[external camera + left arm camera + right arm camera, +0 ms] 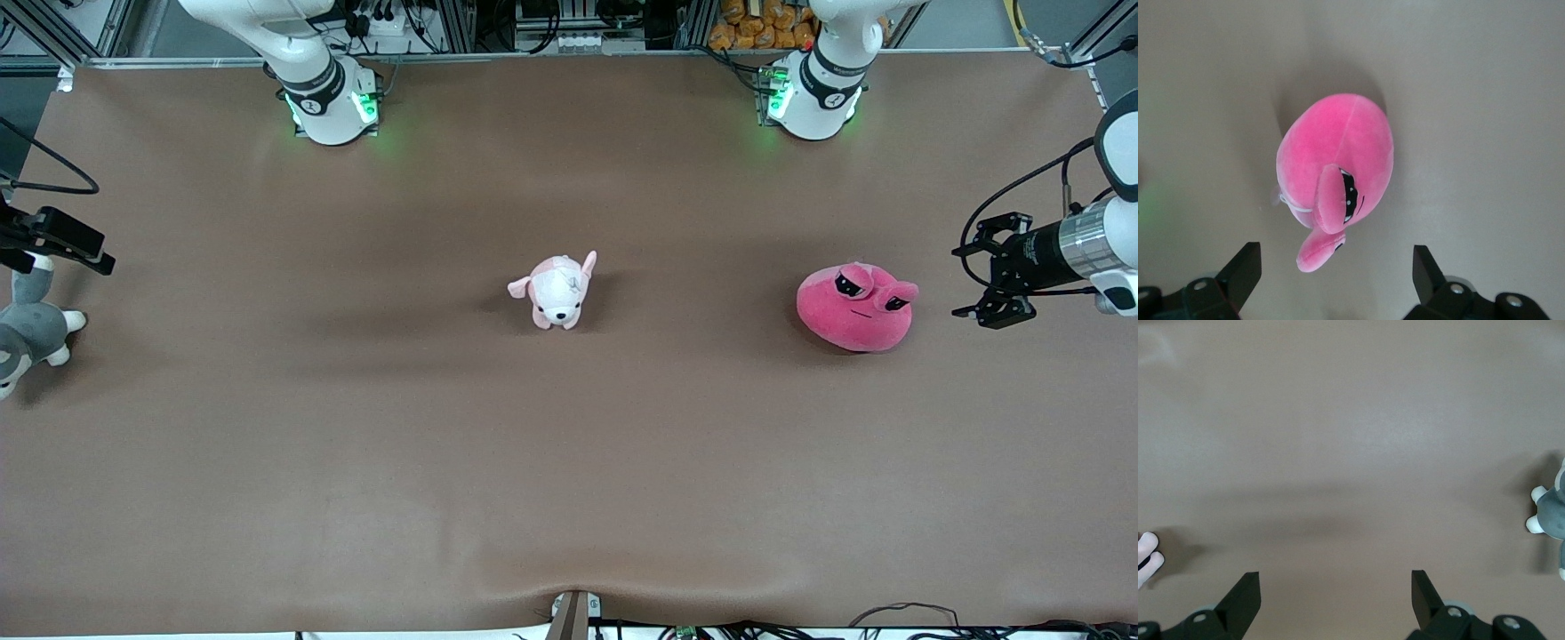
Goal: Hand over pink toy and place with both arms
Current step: 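Reach the left gripper down to the pink plush toy, then grasp the pink toy with the left gripper while the right gripper approaches, then lift and carry the pink toy with the left gripper toward the right gripper, then grasp the pink toy with the right gripper beside the left gripper, then carry the toy away with the right gripper while the left gripper releases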
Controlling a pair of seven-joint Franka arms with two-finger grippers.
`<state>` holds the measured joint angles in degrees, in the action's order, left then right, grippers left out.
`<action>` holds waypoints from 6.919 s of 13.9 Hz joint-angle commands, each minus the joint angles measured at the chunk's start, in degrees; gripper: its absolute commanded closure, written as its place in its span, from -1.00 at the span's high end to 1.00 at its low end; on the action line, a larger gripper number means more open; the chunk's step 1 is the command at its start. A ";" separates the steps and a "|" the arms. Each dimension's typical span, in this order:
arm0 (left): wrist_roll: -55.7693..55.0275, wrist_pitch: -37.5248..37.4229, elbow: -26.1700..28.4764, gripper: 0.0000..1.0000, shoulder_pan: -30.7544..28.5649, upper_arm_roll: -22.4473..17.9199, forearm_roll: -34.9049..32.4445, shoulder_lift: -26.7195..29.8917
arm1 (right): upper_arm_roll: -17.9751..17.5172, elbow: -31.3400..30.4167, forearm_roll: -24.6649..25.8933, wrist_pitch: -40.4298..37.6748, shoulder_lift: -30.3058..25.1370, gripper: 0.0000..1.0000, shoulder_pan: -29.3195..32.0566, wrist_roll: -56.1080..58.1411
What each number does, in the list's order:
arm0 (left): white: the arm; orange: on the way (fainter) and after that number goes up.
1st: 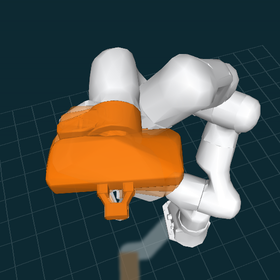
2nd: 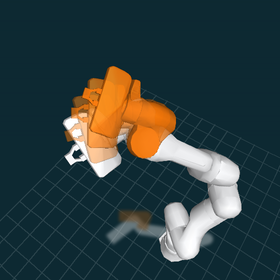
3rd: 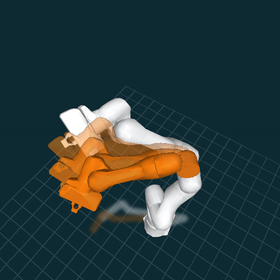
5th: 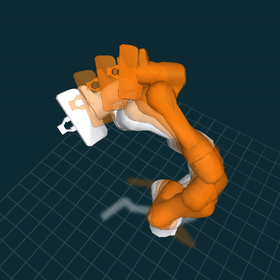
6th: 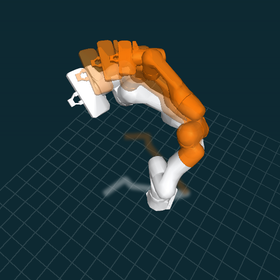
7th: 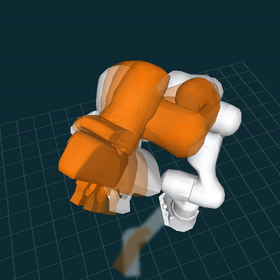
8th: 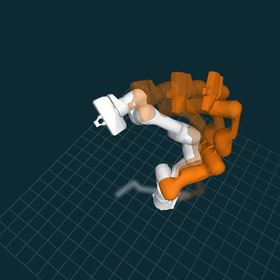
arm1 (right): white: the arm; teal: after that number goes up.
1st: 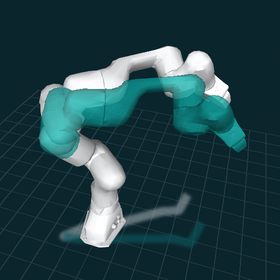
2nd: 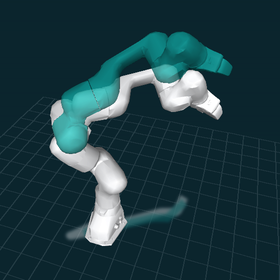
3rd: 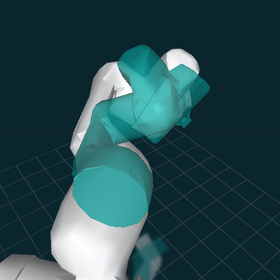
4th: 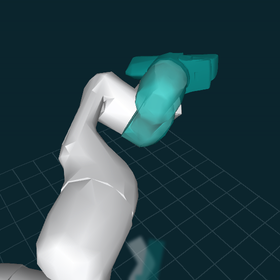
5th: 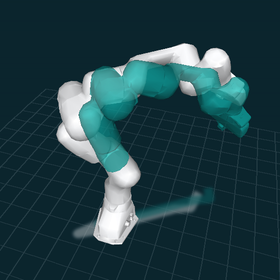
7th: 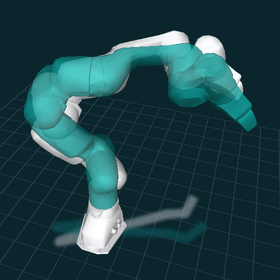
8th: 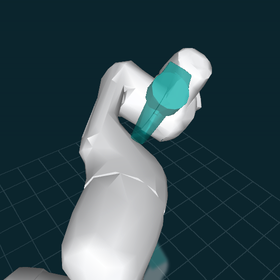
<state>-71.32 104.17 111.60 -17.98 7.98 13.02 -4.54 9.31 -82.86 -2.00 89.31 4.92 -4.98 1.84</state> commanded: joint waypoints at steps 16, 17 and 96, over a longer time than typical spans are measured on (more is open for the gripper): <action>6.45 18.70 18.04 0.91 -2.06 0.55 10.88 1.46 | -0.70 1.13 -0.81 0.61 4.40 1.00 3.04 -10.77; 7.16 18.70 18.04 0.83 -2.15 0.55 10.97 1.37 | -0.70 1.21 -0.81 0.35 4.31 1.00 2.78 -13.16; -38.68 9.73 -31.00 1.00 23.18 16.37 -4.94 -11.28 | 7.21 1.39 -17.16 5.81 7.21 -1.00 -11.67 -98.94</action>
<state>-118.92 114.77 79.73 8.14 24.07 9.21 -16.16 17.20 -81.33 -18.85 98.29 12.82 -21.76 -106.28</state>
